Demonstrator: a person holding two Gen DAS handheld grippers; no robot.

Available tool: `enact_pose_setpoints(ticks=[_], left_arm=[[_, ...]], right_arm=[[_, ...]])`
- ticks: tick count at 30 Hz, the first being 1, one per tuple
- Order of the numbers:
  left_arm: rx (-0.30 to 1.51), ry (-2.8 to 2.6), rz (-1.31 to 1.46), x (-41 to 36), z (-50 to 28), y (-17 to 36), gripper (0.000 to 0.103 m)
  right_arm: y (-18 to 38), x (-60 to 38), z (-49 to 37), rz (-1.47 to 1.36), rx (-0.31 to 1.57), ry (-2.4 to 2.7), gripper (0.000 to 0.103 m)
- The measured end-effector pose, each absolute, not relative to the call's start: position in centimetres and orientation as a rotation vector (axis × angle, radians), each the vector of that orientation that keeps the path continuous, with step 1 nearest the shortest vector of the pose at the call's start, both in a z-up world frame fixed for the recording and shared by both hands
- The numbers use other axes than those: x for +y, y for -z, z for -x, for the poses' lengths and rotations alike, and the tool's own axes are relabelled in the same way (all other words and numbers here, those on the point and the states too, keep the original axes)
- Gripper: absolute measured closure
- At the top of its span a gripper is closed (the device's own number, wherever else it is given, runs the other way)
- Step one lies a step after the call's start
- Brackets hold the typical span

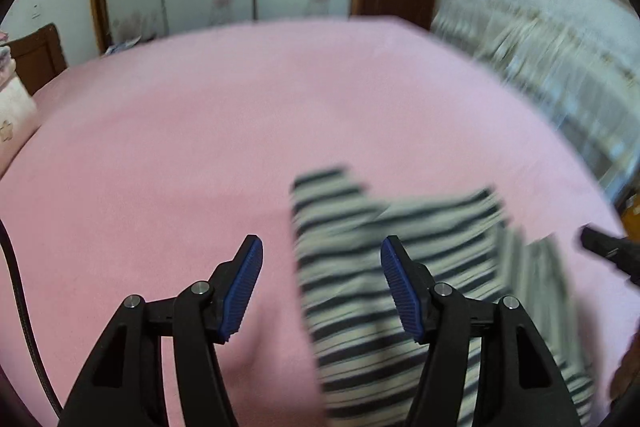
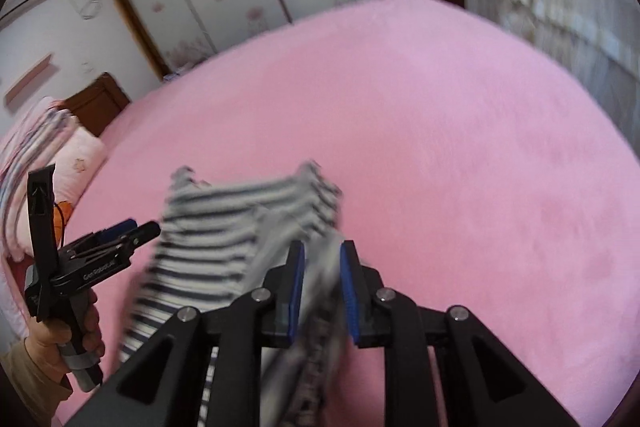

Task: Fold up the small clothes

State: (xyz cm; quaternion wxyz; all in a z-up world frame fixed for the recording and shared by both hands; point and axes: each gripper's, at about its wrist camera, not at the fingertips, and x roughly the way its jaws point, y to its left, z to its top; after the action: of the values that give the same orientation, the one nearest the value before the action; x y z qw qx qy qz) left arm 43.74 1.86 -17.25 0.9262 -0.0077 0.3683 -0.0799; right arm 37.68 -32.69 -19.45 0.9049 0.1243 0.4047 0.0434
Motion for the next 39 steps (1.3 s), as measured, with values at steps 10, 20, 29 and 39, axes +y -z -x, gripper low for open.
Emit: enact_pose_setpoints(ticks=[10,20,29,39], left_arm=[[0.945,0.166,-0.058,-2.6,-48.0,23.0,0.04],[0.953,0.151,-0.089,-1.4,-48.8,22.8,0.035],[0.972,0.183,0.057,4.4,-46.3,20.4,0.035],[1.076,0.312,0.157,7.7,-41.5,21.7,0.035]], right_arm=[[24.0,-27.7,-41.7,-0.112,0.959,-0.088,0.085],[25.4,-32.2,-40.2,-0.209,0.955,-0.012,0.103],[22.8,-36.2,-37.6,-0.371,0.972,-0.056,0.089],[22.2,-38.3,-36.0,-0.533,1.003,-0.148,0.055]])
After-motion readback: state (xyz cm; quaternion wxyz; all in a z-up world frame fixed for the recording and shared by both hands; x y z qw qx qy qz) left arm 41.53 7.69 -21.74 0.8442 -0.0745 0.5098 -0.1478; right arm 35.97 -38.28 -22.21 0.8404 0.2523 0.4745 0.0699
